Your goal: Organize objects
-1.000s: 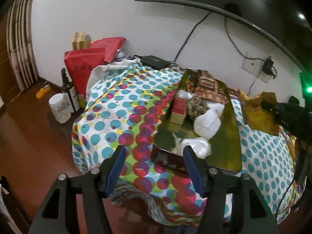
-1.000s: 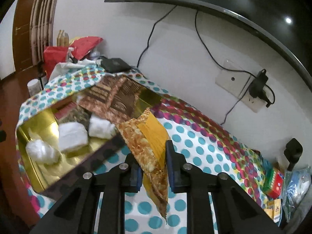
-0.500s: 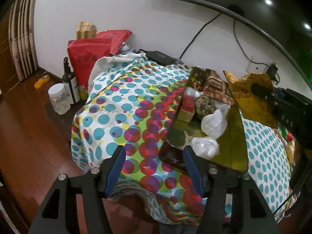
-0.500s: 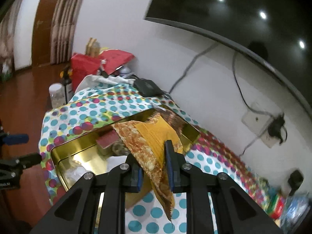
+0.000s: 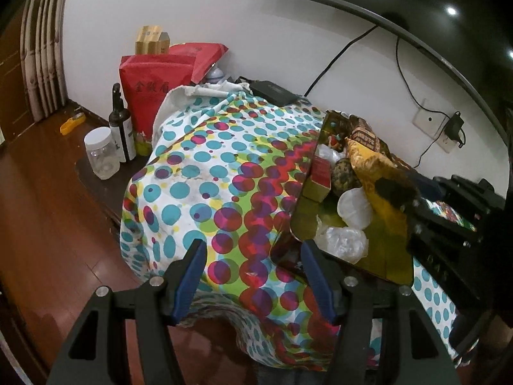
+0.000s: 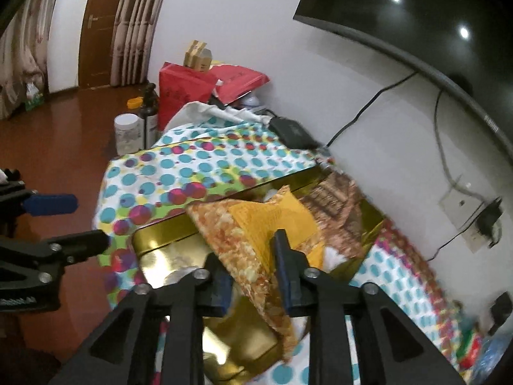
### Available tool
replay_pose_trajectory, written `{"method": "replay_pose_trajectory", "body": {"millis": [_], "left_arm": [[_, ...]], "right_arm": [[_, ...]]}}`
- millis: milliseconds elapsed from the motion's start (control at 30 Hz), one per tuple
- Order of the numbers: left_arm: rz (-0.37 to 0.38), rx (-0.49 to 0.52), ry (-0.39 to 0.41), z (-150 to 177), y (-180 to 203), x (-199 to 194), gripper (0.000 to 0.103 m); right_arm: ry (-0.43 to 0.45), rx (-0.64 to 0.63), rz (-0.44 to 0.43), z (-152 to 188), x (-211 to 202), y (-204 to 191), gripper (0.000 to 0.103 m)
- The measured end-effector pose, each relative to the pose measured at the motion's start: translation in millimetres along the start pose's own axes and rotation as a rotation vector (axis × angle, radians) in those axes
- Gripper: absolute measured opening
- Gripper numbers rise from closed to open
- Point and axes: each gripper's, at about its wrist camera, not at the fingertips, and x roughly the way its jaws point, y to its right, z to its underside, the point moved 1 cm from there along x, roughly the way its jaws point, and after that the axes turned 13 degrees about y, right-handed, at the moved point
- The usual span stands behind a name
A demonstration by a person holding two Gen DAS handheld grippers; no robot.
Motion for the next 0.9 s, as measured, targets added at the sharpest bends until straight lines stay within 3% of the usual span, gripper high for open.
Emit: {"method": "replay_pose_trajectory", "body": {"millis": [100, 233, 400, 800, 900], "left_arm": [[-0.007, -0.017, -0.008, 1, -3, 1, 0.063], [-0.016, -0.025, 0.000, 0, -6, 0, 0.063], [-0.024, -0.031, -0.017, 3, -6, 5, 0.063], [-0.049, 0.008, -0.014, 6, -2, 7, 0.063], [-0.066, 0.038, -0.006, 6, 2, 6, 0.063]], "right_arm": [[-0.023, 0.070, -0.054, 4, 3, 1, 0.045], [-0.026, 0.138, -0.083, 6, 3, 6, 0.050], [-0.058, 0.265, -0.174, 8, 6, 11, 0.075], [-0.089, 0.442, -0.276, 8, 11, 17, 0.082], [-0.108, 0.503, -0.307, 10, 17, 19, 0.089]]}}
